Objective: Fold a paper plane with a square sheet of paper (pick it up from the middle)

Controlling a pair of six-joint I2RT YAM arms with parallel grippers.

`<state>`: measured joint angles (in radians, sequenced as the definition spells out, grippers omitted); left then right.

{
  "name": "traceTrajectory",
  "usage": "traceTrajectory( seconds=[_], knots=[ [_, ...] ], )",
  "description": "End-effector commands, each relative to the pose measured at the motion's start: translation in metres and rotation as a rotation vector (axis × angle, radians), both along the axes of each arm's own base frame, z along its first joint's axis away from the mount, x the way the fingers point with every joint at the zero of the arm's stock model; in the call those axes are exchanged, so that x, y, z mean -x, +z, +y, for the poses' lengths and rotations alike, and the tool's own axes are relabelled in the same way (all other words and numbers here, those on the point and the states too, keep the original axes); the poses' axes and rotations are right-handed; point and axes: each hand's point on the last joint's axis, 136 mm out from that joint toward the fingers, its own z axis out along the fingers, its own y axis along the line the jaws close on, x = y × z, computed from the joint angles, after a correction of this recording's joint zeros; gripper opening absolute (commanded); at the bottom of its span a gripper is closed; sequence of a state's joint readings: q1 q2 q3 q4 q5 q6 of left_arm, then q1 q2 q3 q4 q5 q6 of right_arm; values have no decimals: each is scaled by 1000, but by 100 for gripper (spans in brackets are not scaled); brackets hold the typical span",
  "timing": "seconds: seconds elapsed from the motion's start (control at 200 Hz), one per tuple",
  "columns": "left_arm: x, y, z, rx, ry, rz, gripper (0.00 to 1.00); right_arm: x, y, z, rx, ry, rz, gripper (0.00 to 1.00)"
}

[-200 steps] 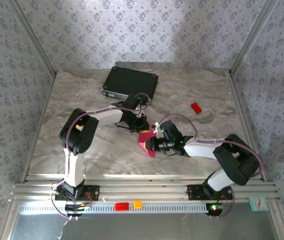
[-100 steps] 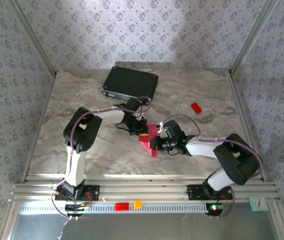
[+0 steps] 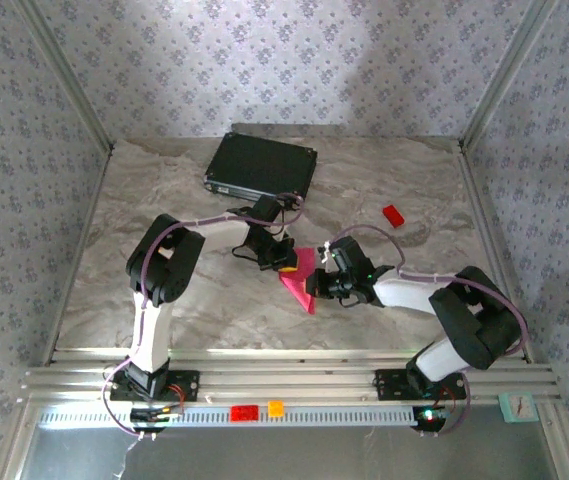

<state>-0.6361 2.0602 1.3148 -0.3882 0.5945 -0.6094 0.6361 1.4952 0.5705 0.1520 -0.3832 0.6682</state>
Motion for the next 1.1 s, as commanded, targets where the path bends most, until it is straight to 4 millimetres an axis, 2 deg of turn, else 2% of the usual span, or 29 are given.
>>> traceTrajectory(
  seconds=[0.0, 0.17, 0.305, 0.705, 1.094],
  knots=[
    [-1, 1, 1, -28, -27, -21, 6, -2, 8, 6, -15, 37, -10, 0],
    [-15, 28, -12, 17, -57, -88, 9, 1, 8, 12, -36, 61, 1, 0],
    [-22, 35, -17, 30, -74, -109, 9, 1, 7, 16, -43, 71, 9, 0],
    [-20, -2, -15, -36, -100, -49, 8, 1, 6, 17, -41, 77, 13, 0],
    [-16, -13, -12, -68, -104, -25, 7, -8, -1, 8, 24, 64, 23, 0]
  ],
)
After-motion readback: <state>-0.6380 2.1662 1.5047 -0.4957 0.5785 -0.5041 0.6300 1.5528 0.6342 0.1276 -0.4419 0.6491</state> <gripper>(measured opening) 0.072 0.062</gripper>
